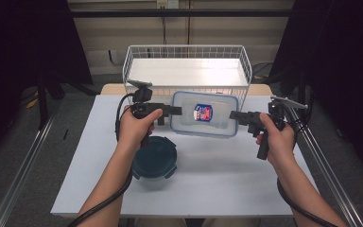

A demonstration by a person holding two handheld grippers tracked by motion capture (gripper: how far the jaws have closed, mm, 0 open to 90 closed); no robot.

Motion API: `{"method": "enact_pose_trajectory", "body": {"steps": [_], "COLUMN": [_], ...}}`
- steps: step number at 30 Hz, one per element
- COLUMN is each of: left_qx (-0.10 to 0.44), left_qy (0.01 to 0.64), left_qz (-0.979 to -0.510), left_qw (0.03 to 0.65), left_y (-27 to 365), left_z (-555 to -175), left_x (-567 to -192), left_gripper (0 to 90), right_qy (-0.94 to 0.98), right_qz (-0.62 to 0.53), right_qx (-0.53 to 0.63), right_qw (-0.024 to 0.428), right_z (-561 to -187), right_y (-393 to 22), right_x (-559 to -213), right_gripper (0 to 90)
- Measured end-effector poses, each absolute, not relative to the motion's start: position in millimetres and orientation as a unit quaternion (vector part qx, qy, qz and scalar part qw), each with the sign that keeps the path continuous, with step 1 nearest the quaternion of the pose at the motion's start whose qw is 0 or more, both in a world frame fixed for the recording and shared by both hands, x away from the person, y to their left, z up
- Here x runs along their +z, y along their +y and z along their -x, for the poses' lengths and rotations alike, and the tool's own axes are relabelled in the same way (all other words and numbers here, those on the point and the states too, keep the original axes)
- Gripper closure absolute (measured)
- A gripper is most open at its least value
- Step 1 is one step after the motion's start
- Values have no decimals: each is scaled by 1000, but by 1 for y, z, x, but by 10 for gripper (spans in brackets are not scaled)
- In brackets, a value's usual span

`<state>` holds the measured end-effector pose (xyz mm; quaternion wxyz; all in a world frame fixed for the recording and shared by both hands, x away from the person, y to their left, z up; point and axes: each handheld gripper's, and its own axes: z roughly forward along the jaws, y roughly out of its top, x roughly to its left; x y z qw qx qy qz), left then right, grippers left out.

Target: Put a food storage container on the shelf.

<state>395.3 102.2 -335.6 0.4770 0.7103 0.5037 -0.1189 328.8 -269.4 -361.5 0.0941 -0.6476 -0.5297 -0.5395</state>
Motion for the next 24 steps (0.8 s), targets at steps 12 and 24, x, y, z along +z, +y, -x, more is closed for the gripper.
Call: {"method": "enact_pose_trajectory", "body": {"steps": [12, 24], "left_qx": [-123, -119], "left_qy": [502, 503], "left_qz": [-704, -695], "left_qw": [486, 500], "left_y": [109, 119], "left_z": [-395, -397], "left_x": [-327, -315], "left_gripper": [469, 478], "right_qy": [-528, -530], "right_qz": [644, 637], "right_qx": [-546, -553], "right_qw": [90, 86], "right_z": [-332, -338], "right_y": [-264, -257], "right_x": [-350, -337], "right_gripper": [525, 526]}}
